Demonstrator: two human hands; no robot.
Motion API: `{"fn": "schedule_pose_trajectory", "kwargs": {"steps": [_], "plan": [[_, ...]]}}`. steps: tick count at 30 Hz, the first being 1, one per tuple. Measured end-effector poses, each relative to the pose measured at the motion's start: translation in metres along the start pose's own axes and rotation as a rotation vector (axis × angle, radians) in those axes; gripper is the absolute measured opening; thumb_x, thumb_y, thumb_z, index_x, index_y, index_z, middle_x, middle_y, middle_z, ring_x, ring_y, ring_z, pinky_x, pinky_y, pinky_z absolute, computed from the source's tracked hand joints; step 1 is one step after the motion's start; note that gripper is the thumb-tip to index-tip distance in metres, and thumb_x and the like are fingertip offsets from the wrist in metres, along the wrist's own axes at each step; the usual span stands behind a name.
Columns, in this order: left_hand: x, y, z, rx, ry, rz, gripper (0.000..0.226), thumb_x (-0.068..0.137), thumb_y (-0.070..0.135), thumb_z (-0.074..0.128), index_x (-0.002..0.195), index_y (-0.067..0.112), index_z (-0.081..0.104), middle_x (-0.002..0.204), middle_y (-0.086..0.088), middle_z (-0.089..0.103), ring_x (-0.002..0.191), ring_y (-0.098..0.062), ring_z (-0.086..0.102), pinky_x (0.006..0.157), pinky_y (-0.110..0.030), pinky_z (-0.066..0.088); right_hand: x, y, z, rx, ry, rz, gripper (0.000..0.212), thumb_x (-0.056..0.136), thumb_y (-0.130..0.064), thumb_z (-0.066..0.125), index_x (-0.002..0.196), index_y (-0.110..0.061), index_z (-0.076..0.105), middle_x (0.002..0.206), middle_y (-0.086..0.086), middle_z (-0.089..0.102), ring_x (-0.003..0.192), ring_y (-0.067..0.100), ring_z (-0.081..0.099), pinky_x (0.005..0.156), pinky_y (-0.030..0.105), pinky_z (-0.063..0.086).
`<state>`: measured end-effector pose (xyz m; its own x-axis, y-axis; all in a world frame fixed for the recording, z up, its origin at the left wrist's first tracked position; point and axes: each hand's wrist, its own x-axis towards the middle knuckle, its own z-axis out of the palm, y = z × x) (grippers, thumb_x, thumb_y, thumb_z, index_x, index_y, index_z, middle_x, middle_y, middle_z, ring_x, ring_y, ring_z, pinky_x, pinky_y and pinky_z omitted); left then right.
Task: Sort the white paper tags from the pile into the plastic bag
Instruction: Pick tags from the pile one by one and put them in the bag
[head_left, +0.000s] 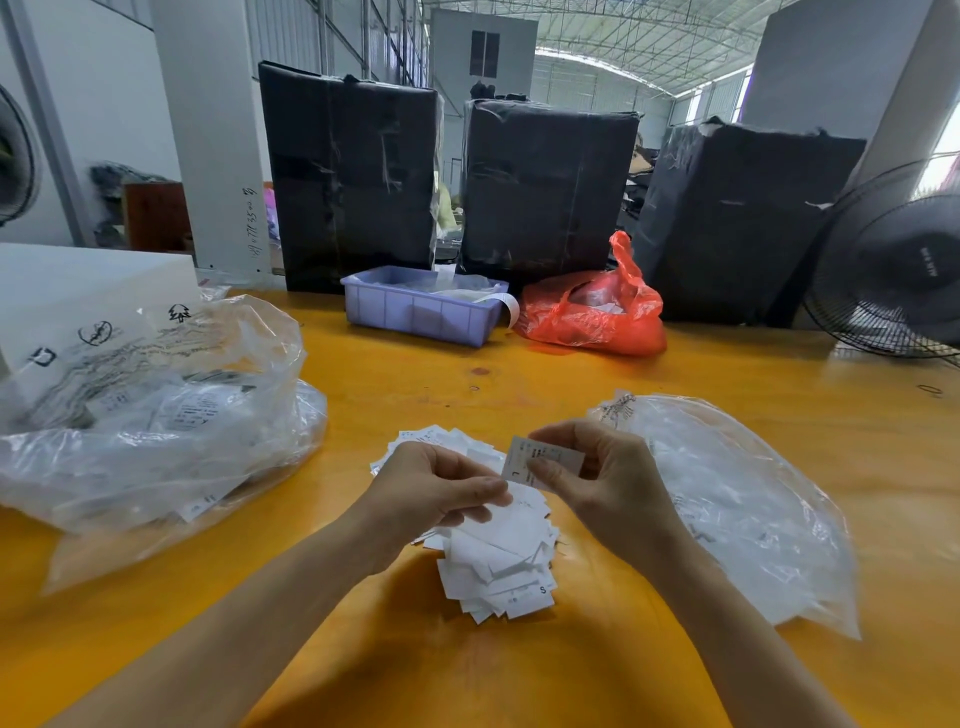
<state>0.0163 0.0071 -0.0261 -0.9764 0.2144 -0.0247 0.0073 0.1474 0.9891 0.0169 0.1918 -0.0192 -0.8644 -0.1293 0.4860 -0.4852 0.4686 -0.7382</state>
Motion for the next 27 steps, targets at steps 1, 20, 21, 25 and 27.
{"fn": "schedule_pose_trajectory", "kwargs": {"steps": [1,20,21,25,27], "plan": [[0.000,0.000,0.000,0.002,-0.003,-0.002,0.009,0.080,0.019,0.073,0.085,0.011,0.074,0.082,-0.001,0.075,0.064,-0.004,0.066,0.052,-0.012,0.046,0.000,0.000,0.000,-0.011,-0.008,-0.004,0.020,0.080,-0.013,0.074,0.090,-0.029,0.067,0.084,-0.012,0.067,0.078,0.006,0.066,0.068,0.025,0.057],[0.002,-0.002,0.009,-0.086,0.001,0.008,0.040,0.072,0.038,0.067,0.084,0.001,0.075,0.083,-0.016,0.073,0.074,-0.019,0.069,0.064,-0.025,0.055,-0.003,0.000,0.007,0.213,-0.232,0.132,0.041,0.079,-0.008,0.073,0.116,-0.022,0.061,0.083,0.000,0.063,0.085,0.028,0.065,0.075,0.041,0.057],[0.002,-0.002,0.010,-0.120,0.030,0.006,0.040,0.073,0.038,0.067,0.085,0.001,0.075,0.085,-0.016,0.073,0.076,-0.019,0.069,0.064,-0.025,0.055,-0.003,-0.001,0.008,0.249,-0.160,0.139,0.038,0.076,-0.007,0.076,0.108,-0.021,0.063,0.080,0.000,0.064,0.079,0.023,0.066,0.070,0.033,0.058],[0.002,-0.002,0.015,-0.221,0.145,-0.010,0.028,0.085,0.029,0.065,0.086,0.002,0.074,0.085,-0.012,0.073,0.074,-0.016,0.068,0.058,-0.021,0.052,-0.005,-0.004,0.013,0.369,0.041,0.173,0.017,0.074,-0.005,0.076,0.084,-0.017,0.068,0.073,0.000,0.070,0.066,0.008,0.067,0.059,0.018,0.053],[0.001,-0.004,0.018,-0.233,0.178,0.002,0.028,0.086,0.027,0.064,0.084,0.002,0.074,0.080,-0.010,0.072,0.069,-0.014,0.066,0.054,-0.019,0.050,-0.008,-0.005,0.017,0.348,0.023,0.155,0.012,0.077,-0.008,0.074,0.082,-0.018,0.071,0.074,-0.002,0.072,0.067,0.009,0.068,0.059,0.018,0.053]]}}
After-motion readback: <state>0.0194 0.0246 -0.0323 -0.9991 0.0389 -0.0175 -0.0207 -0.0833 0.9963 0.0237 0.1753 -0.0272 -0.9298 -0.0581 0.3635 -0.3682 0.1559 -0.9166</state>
